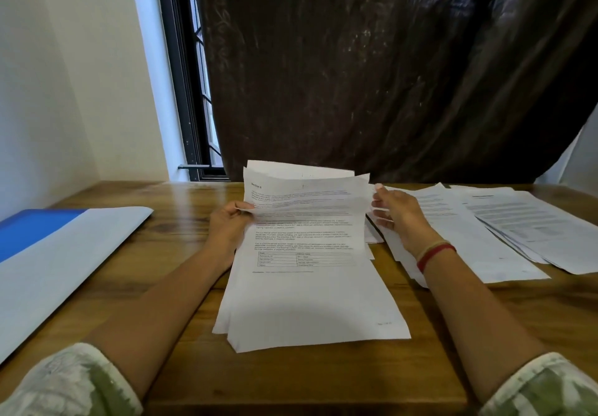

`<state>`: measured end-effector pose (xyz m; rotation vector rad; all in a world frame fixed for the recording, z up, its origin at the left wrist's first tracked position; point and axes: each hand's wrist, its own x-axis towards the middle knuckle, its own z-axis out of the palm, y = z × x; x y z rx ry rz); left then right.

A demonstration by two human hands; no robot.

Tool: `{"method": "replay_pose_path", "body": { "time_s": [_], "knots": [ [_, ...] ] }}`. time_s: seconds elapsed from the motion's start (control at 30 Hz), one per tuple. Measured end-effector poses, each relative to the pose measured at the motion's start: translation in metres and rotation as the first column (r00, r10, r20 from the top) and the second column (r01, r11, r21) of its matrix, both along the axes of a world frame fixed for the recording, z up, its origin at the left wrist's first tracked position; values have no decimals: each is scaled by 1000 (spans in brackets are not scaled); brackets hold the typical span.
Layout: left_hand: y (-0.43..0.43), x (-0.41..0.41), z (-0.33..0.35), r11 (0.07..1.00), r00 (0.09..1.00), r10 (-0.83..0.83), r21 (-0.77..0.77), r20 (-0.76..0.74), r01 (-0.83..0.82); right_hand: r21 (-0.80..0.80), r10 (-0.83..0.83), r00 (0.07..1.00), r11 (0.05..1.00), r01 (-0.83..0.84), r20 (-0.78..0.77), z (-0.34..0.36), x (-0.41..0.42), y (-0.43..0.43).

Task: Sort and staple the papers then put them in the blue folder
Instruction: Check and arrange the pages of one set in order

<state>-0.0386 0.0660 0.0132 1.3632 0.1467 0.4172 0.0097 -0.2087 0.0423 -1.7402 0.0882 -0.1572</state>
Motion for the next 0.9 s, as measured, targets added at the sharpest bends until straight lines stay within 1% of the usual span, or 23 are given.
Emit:
{"method": "replay_pose_path", "body": {
  "time_s": [0.07, 0.17, 0.27, 0.37, 0.43, 0.53, 0.67, 0.77, 0.9],
  "knots": [
    [-1, -1, 0, 1000, 1000, -20, -5, 15, 20, 10, 52, 998, 999, -52, 42, -8, 0, -2],
    [-1, 0, 0, 999, 999, -38, -21, 38, 39, -22, 147, 989, 989, -147, -14, -15, -2, 4],
    [0, 2, -1, 998, 998, -47, -44, 52, 49, 24, 191, 981, 981, -191, -15, -14, -3, 9],
    [0, 3, -2, 997, 997, -56, -55, 56, 59, 21, 258, 966, 966, -258, 0, -13, -8, 12],
    [-1, 3, -1, 997, 997, -51, -62, 57, 55, 57, 275, 961, 960, -276, 12, -13, -11, 13],
    [-1, 1, -1, 997, 997, -57, -50, 54, 59, 98, 239, 970, 965, -242, 33, -11, -13, 16],
    [-1, -4, -4, 988, 986, -147, -23, 78, 150, 130, 121, 991, 983, -128, 60, -14, -11, 22],
    [-4, -7, -3, 991, 988, -129, -34, 87, 132, 120, 52, 993, 991, -64, 102, -17, -9, 25],
    [-5, -7, -2, 995, 996, -81, -47, 49, 83, 165, 0, 989, 986, -24, 145, -18, -9, 29]
  ]
}}
